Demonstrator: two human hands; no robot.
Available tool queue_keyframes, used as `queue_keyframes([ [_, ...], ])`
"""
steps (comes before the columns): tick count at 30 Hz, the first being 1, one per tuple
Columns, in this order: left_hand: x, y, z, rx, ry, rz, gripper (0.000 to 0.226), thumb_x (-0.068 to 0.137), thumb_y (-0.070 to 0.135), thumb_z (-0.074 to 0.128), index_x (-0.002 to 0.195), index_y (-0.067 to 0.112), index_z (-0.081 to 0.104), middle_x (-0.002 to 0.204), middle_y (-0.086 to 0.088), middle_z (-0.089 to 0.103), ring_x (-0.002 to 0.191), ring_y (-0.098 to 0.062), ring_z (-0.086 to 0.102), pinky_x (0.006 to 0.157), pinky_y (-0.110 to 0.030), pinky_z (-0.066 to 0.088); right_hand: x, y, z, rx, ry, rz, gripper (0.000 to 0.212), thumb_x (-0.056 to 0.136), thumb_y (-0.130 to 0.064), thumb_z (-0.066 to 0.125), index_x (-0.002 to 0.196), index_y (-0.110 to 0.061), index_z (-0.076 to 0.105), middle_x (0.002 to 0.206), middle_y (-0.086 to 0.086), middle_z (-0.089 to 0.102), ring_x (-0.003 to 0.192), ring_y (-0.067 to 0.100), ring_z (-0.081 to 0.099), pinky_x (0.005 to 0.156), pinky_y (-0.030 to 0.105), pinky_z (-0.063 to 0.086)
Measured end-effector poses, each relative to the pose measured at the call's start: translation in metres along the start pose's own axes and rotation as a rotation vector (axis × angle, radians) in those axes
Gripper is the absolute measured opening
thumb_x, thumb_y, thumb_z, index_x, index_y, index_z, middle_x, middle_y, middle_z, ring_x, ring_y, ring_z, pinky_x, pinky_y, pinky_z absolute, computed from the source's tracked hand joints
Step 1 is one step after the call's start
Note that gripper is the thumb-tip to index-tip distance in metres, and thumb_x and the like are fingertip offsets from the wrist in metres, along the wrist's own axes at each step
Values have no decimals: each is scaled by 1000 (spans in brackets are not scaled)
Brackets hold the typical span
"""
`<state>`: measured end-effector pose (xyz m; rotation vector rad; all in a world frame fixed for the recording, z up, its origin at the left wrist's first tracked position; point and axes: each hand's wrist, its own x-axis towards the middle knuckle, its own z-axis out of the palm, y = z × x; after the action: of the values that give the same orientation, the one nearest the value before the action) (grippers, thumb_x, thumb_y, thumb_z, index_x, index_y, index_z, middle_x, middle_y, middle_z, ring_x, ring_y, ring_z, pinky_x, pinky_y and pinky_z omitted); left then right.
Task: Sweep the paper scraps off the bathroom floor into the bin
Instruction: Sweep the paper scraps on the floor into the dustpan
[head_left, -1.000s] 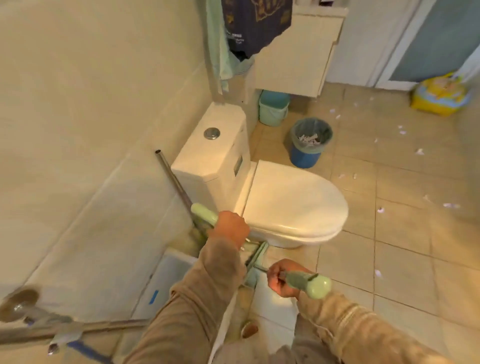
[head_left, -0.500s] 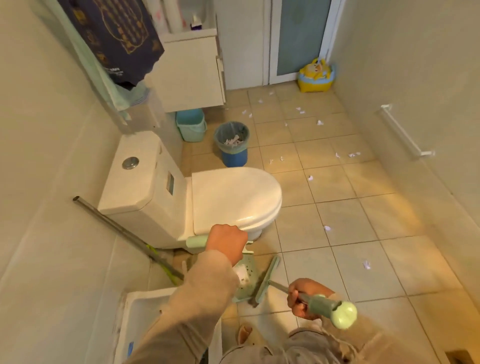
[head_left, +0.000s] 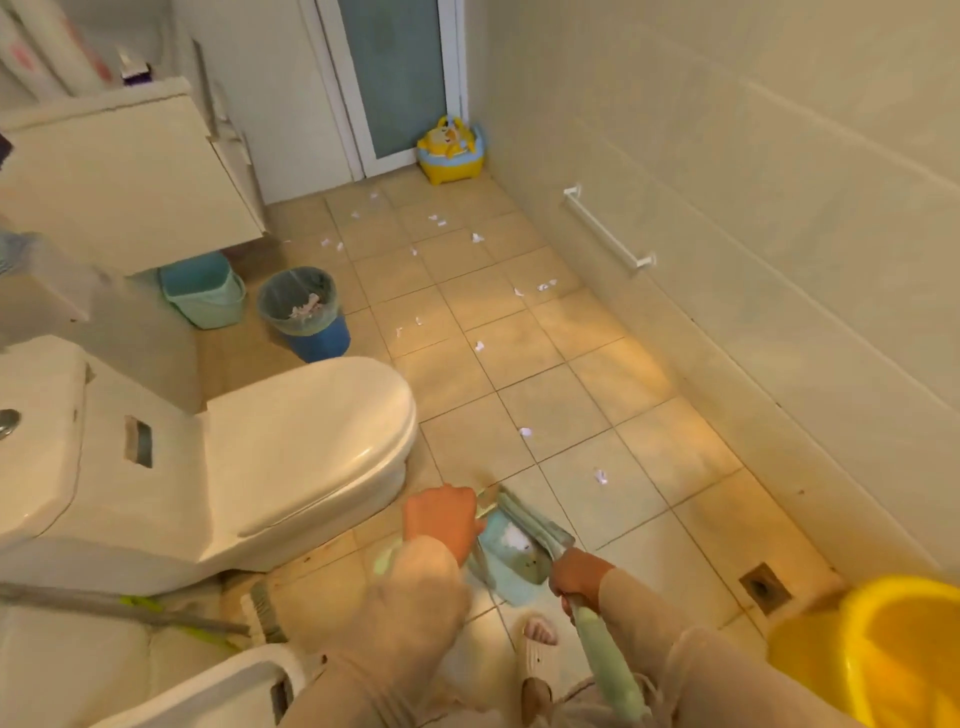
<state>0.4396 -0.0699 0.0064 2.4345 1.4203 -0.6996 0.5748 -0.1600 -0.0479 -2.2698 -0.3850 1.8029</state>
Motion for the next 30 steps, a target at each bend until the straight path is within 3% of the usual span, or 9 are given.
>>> queue_keyframes([
  [6, 9, 51, -3, -102, -76, 67, 31, 95, 28, 41, 117, 11, 55, 120, -10, 62, 110, -28, 59, 87, -33, 46, 8, 38, -41, -48, -31, 74, 29, 88, -2, 46, 65, -17, 39, 68, 1, 44, 57, 10, 44, 46, 17, 41],
  [12, 9, 43, 6, -354, -107, 107, 42, 89, 32, 46, 130, 21, 46, 120, -6, 63, 110, -25, 57, 86, -32, 45, 2, 63, -54, -333, -19, 119, 30, 94, -6, 39, 66, -16, 36, 66, -1, 40, 55, 8, 41, 49, 15, 37],
  [14, 8, 30, 10, -431, -83, 123, 45, 88, 36, 48, 131, 28, 44, 115, -5, 65, 105, -25, 60, 83, -30, 45, 1, 72, -52, -415, -4, 87, 13, 95, -5, 38, 97, -12, 49, 66, -2, 38, 56, 8, 41, 51, 15, 36],
  [16, 9, 21, 13, -435, -54, 126, 45, 88, 40, 48, 132, 31, 43, 113, -5, 66, 100, -27, 63, 81, -30, 48, 4, 82, -49, -487, -9, 104, 39, 95, -7, 41, 133, -2, 41, 68, -4, 36, 69, 12, 49, 54, 16, 37],
  [19, 17, 19, 10, -352, 30, 104, 43, 90, 43, 48, 128, 23, 47, 112, -5, 66, 102, -25, 62, 80, -32, 48, 8, 84, -44, -568, 18, 124, 26, 94, -13, 42, 119, -8, 44, 74, -6, 38, 98, 19, 52, 54, 14, 34],
  [22, 31, 24, 2, -270, 96, 126, 39, 92, 43, 45, 121, 18, 51, 110, -7, 67, 101, -25, 62, 79, -32, 48, 16, 78, -40, -561, 59, 124, 21, 94, -14, 39, 114, -9, 43, 116, 6, 56, 99, 19, 50, 55, 13, 35],
  [24, 41, 27, -7, -227, 118, 145, 38, 92, 43, 44, 119, 16, 51, 110, -8, 66, 101, -27, 62, 78, -33, 48, 20, 71, -42, -546, 82, 105, 32, 94, -14, 40, 125, -6, 46, 126, 9, 55, 95, 16, 50, 65, 17, 43],
  [27, 56, 28, -20, -215, 176, 144, 36, 92, 42, 45, 113, 14, 53, 108, -8, 68, 100, -29, 63, 69, -32, 42, 20, 54, -56, -477, 87, 89, 8, 93, -13, 42, 94, -10, 49, 81, -2, 52, 65, 9, 48, 52, 15, 43],
  [30, 68, 28, -28, -220, 214, 142, 34, 90, 42, 47, 110, 16, 55, 105, -8, 69, 99, -30, 63, 69, -31, 41, 18, 36, -83, -371, 107, 100, 19, 91, -6, 40, 73, -11, 37, 62, 0, 47, 47, 10, 44, 35, 15, 38],
])
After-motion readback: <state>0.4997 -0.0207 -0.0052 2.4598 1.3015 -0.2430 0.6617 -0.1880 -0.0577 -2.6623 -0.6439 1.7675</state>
